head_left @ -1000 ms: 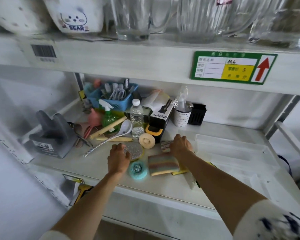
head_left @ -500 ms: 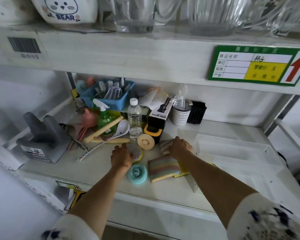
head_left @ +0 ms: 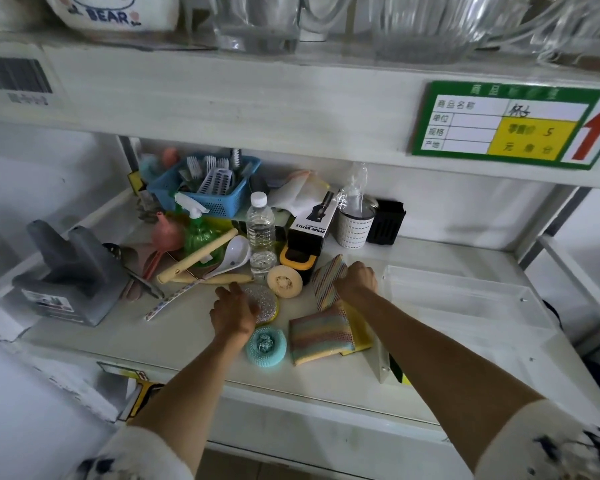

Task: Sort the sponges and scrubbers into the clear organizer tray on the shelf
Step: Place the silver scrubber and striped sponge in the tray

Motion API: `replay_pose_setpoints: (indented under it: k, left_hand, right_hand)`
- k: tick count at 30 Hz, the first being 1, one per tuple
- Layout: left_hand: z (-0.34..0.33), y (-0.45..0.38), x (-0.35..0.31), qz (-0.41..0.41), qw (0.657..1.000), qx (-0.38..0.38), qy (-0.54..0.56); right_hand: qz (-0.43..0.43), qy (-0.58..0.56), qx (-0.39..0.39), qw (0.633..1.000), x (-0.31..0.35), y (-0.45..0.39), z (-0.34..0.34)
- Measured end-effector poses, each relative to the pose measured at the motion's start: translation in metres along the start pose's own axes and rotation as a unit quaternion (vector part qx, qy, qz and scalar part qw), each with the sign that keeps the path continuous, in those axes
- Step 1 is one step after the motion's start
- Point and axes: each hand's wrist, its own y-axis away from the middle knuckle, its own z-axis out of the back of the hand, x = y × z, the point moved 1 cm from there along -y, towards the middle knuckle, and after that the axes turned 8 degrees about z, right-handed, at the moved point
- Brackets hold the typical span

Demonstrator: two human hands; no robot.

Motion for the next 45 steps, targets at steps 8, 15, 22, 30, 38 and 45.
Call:
replay_pose_setpoints:
  k: [8,15,22,30,38,45]
  left_hand:
    - [0.01,0.007,-0.006,-0.022,0.989,-0.046,0.136]
    - [0.027,0.01,-0.003,-0.062,0.98,-0.084,0.167]
    - [0.036,0.028,-0.003,-0.081,0.965,-0.082,0.236]
    - [0.029,0.046,-0.004,-0.06,0.957,-0.064,0.277]
    - [0.021,0.051,-0.009,-0.054,0.959,-0.062,0.271]
    - [0.027,0.054,-0.025,-0.08,0.94,-0.121,0.308]
  right_hand:
    - [0.084,-0.072,0.033,0.993,-0.001,0.008,0.027]
    - [0.212,-0.005,0.215,0.953,-0.006,0.009,0.019]
    - [0.206,0.205,0.253,0.923,-0.011,0.009,0.005]
    - [0.253,0.298,0.277,0.878,-0.018,0.015,-0.002]
    - [0.231,0.262,0.263,0.9,-0.014,0.014,0.004]
    - [0.168,0.09,0.261,0.946,-0.008,0.011,0.039]
